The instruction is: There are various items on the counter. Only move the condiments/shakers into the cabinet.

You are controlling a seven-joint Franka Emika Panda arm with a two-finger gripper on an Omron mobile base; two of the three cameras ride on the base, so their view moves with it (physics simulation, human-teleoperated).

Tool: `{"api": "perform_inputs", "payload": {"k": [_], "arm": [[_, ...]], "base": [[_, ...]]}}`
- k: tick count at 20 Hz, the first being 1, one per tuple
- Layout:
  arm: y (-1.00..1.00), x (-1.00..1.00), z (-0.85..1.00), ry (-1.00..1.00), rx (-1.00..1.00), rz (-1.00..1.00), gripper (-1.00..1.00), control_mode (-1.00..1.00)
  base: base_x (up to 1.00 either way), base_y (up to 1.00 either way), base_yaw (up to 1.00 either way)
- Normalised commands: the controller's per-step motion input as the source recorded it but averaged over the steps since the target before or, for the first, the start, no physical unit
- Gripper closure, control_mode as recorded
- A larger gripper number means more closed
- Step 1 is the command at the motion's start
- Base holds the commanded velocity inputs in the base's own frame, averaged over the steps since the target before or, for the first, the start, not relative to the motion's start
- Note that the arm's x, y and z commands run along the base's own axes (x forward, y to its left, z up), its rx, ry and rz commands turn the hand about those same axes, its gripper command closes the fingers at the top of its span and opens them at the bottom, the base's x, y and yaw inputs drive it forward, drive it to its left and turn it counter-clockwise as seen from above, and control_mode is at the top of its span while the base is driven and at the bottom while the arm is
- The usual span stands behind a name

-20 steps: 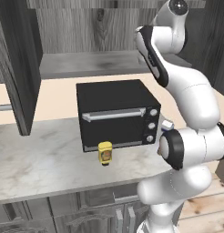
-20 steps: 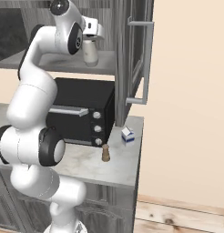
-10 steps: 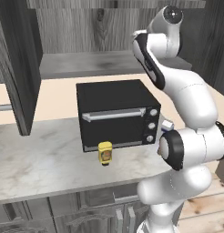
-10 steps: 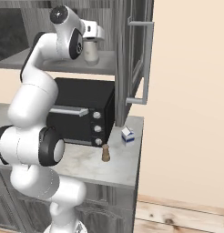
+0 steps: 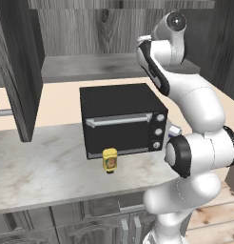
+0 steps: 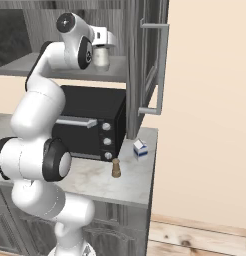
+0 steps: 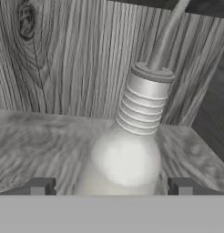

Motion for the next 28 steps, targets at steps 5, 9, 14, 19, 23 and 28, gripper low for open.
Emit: {"api": "perform_inputs", "payload": {"k": [5, 9, 14, 19, 23, 28], "arm": [[0.12, -0.59, 0.00, 0.00, 0.00, -0.01, -1.00, -1.00], [0.30, -1.00, -0.08, -0.11, 0.00, -0.10, -1.00, -1.00], [0.34, -1.00, -0.26, -0.02, 0.02, -0.13, -1.00, -1.00], [0.22, -1.00, -0.83, 0.00, 0.00, -0.11, -1.00, -1.00], [0.10, -1.00, -0.84, 0.00, 0.02, -0.09, -1.00, -1.00], [0.07, -1.00, -0.67, 0.01, 0.07, -0.07, -1.00, -1.00]], "base": [[0.00, 0.00, 0.00], [0.00, 0.00, 0.00], [0.00, 0.00, 0.00], [0.00, 0.00, 0.00], [0.00, 0.00, 0.00], [0.00, 0.00, 0.00]]}}
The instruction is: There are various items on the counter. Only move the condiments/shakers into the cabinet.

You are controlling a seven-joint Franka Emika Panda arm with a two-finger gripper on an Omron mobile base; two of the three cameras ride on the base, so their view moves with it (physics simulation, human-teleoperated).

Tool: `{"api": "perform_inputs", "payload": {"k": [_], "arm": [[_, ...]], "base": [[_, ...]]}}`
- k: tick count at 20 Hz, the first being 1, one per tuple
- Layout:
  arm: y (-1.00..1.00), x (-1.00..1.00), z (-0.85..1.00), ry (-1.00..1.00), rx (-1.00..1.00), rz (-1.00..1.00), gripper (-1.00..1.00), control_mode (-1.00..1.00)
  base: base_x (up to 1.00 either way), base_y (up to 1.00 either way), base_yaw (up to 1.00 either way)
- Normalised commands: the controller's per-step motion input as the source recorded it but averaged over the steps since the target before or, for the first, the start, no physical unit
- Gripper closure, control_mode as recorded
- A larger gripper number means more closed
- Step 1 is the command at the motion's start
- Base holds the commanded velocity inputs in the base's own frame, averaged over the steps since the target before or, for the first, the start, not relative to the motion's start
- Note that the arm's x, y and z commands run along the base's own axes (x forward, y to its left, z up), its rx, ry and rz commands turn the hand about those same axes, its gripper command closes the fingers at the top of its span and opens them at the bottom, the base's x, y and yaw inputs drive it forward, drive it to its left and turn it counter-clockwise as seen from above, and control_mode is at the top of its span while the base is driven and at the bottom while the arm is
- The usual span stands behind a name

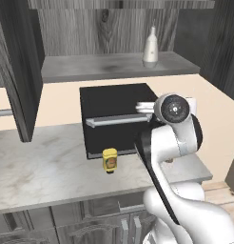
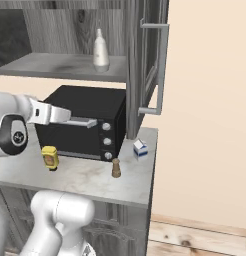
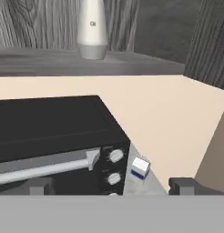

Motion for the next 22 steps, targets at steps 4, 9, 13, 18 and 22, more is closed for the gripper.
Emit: {"api": "perform_inputs", "payload": {"k": [4, 9, 13, 18, 22], "arm": [[0.00, -0.69, -0.19, 0.00, 0.07, 0.02, -1.00, -1.00], [-0.06, -0.16, -0.04, 0.01, 0.01, 0.08, -1.00, -1.00], [0.28, -0.29, -0.50, 0.15, 0.00, 0.18, -1.00, -1.00], [0.15, -0.23, -0.49, 0.22, 0.08, 0.23, -1.00, -1.00], [0.28, -0.08, -0.49, 0.25, 0.18, 0.19, -1.00, -1.00]], "base": [[0.00, 0.00, 0.00], [0.00, 0.00, 0.00], [0.00, 0.00, 0.00], [0.00, 0.00, 0.00], [0.00, 0.00, 0.00]]}}
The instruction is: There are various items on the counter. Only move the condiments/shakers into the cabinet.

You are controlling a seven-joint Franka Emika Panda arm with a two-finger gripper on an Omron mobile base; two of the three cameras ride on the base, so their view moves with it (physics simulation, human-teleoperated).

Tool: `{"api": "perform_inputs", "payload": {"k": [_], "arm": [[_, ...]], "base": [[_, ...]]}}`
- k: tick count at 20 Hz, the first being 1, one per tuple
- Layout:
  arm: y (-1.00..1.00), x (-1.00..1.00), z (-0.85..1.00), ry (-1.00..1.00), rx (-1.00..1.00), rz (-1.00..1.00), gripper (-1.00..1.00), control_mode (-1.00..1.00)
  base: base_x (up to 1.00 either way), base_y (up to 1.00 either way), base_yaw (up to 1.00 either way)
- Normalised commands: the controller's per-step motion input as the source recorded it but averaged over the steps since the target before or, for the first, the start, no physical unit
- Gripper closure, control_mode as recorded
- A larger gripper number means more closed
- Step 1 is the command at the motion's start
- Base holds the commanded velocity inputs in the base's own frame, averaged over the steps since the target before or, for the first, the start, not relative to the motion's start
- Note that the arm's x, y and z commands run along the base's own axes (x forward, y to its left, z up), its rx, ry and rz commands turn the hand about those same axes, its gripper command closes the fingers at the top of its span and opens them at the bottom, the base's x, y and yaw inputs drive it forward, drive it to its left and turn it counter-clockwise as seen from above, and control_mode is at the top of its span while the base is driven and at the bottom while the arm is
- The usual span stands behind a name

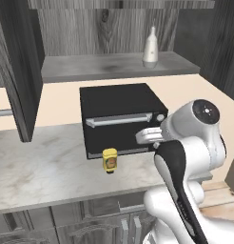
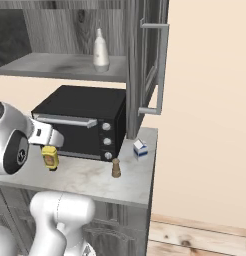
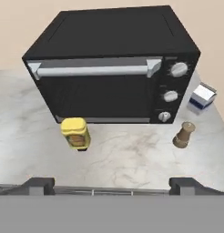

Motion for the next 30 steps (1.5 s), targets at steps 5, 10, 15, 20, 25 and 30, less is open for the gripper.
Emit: {"api": "perform_inputs", "payload": {"k": [5, 10, 15, 20, 25, 30], "arm": [[0.41, 0.01, -0.47, 0.25, 0.17, 0.13, -1.00, -1.00], [0.01, 0.17, -0.21, 0.25, 0.29, 0.18, -1.00, -1.00], [-0.07, 0.18, -0.19, 0.11, 0.23, 0.25, -1.00, -1.00], [0.04, 0.09, -0.09, 0.00, -0.01, 0.05, -1.00, -1.00], [0.45, 0.34, -0.31, 0.00, -0.21, 0.00, -1.00, -1.00], [0.32, 0.37, -0.24, 0.00, -0.19, -0.01, -1.00, -1.00]], "base": [[0.00, 0.00, 0.00], [0.00, 0.00, 0.00], [0.00, 0.00, 0.00], [0.00, 0.00, 0.00], [0.00, 0.00, 0.00], [0.00, 0.00, 0.00]]}}
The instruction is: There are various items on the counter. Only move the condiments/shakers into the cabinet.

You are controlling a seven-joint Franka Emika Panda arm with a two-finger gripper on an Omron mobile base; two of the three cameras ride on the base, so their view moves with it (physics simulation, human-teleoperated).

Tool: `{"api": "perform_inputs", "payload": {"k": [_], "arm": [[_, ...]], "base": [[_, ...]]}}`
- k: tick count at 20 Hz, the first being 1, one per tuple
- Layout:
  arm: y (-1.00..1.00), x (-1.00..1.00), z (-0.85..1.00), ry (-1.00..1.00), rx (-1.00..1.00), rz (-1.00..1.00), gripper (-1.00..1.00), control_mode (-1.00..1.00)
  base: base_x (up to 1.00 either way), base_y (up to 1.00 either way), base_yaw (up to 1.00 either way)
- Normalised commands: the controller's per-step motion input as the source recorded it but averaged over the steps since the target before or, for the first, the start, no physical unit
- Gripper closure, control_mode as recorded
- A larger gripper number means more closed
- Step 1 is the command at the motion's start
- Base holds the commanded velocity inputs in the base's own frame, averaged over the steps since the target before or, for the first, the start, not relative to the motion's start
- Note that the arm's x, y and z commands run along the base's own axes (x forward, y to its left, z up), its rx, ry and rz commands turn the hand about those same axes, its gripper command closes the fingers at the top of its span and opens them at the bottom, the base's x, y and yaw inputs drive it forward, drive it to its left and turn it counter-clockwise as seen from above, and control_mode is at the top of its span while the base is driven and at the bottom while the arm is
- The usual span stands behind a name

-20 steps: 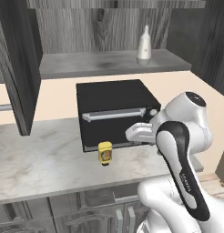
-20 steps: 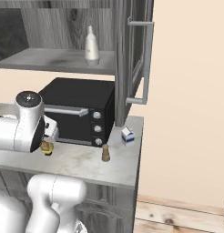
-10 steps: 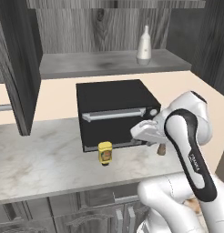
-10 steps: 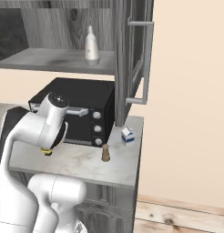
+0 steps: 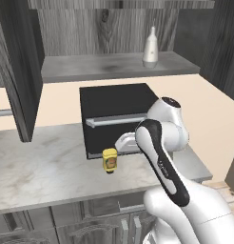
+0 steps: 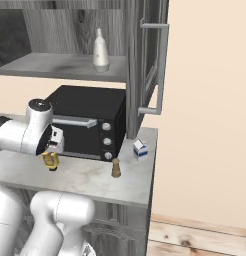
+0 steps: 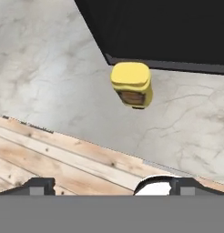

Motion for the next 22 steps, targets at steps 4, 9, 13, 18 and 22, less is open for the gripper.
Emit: {"api": "perform_inputs", "payload": {"k": [4, 9, 13, 18, 22], "arm": [[0.00, 0.32, -0.12, 0.00, -0.07, 0.00, -1.00, -1.00], [0.00, 0.44, -0.09, 0.01, -0.05, 0.00, -1.00, -1.00], [0.00, 0.46, -0.16, 0.02, -0.05, 0.00, -1.00, -1.00], [0.00, 0.40, -0.29, 0.03, -0.03, 0.00, -1.00, -1.00], [0.00, 0.36, -0.30, 0.03, -0.01, 0.06, -1.00, -1.00]], "base": [[0.00, 0.00, 0.00], [0.00, 0.00, 0.00], [0.00, 0.00, 0.00], [0.00, 0.00, 0.00], [0.00, 0.00, 0.00]]}}
